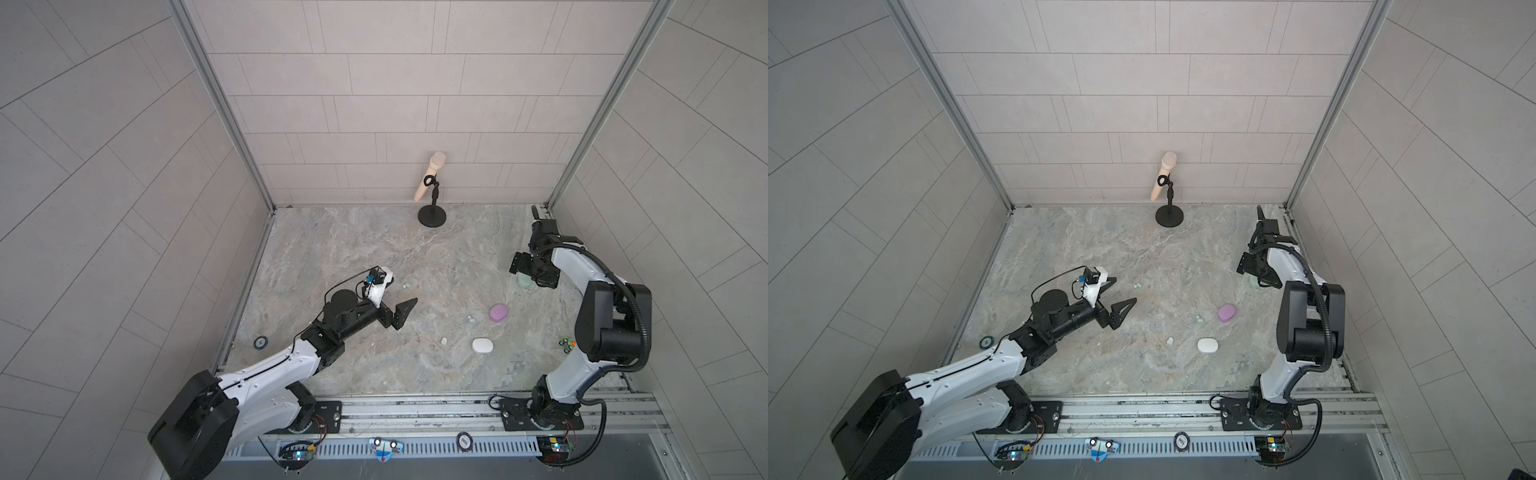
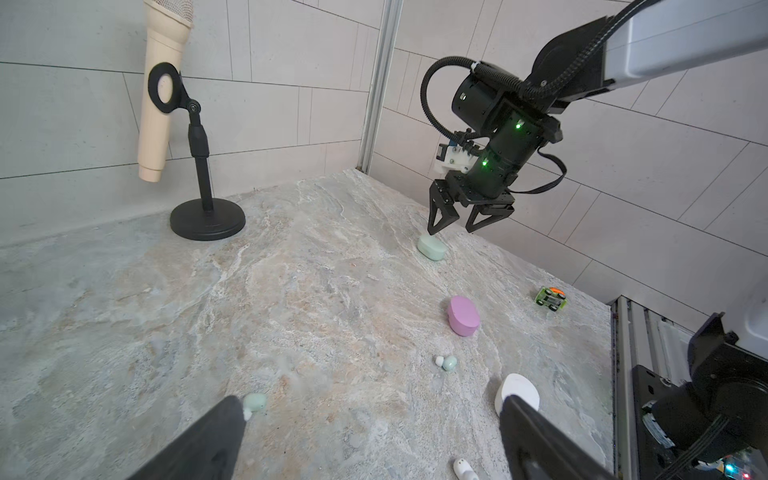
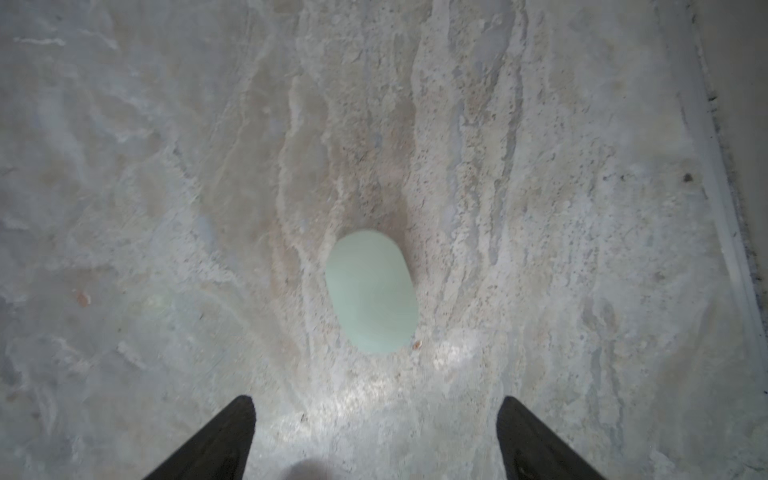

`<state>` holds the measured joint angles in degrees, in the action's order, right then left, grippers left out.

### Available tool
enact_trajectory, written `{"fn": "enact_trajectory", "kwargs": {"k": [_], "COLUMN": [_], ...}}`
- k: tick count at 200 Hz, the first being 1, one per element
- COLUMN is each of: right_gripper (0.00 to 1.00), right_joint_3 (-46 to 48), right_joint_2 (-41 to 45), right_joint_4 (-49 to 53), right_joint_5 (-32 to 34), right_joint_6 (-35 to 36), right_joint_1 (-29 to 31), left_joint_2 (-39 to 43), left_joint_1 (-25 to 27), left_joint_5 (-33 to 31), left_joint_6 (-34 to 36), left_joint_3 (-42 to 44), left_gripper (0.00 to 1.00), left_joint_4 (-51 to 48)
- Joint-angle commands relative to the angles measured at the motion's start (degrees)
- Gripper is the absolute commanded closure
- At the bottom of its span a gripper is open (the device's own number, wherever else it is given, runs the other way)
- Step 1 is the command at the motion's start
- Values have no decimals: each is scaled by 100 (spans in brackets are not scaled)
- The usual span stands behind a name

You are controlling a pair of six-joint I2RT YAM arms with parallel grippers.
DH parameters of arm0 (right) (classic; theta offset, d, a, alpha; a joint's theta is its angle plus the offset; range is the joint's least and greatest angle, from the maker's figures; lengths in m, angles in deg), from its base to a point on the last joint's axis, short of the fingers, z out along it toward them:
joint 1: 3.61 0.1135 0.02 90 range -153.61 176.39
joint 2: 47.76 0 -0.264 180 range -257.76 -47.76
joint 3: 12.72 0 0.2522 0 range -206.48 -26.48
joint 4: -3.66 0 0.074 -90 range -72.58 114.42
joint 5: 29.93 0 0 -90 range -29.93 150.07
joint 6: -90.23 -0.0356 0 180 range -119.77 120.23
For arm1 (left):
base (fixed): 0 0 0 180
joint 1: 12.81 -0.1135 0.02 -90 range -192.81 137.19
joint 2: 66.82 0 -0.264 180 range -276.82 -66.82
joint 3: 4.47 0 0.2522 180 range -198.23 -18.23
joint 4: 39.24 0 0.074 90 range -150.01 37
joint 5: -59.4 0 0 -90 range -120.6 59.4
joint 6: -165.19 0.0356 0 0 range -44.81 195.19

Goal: Insert the wireless bluetooth earbuds into the charging case
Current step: 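Move the right gripper over the mint green earbud case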

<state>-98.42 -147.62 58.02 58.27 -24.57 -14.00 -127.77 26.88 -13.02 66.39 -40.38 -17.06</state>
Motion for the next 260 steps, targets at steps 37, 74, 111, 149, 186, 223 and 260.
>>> {"fn": "enact_trajectory", "kwargs": {"k": [37, 74, 111, 149, 186, 223, 260], "right_gripper": [8, 10, 11, 11, 10, 7, 7], "right_joint_3": [-1242, -1707, -1665, -1542, -1481, -1174, -880], "right_joint_2": [-1303, -1838, -1828, -1680, -1371, -817, -761], "right_joint_4": [312, 633, 797, 924, 1147, 1285, 1086], "right_joint_5": [-525, -991, -1248, -1375, -776, 138, 35], "right_joint_6": [631, 911, 1100, 1256, 1170, 202, -355], "right_joint_1": [-165, -58, 153, 456, 656, 575, 550], "left_joint_2": [186, 162, 132, 118, 136, 114, 61], "left_joint_1": [21, 18, 22, 20, 22, 21, 21], "left_joint_5": [-232, -333, -361, -352, -327, -321, -283], "left_joint_6": [8, 62, 80, 54, 62, 41, 11], "left_joint_3": [162, 151, 145, 139, 127, 102, 106], "left_gripper": [0, 0, 0, 0, 0, 0, 0], "left_joint_4": [-43, -44, -42, -57, -112, -129, -54]}}
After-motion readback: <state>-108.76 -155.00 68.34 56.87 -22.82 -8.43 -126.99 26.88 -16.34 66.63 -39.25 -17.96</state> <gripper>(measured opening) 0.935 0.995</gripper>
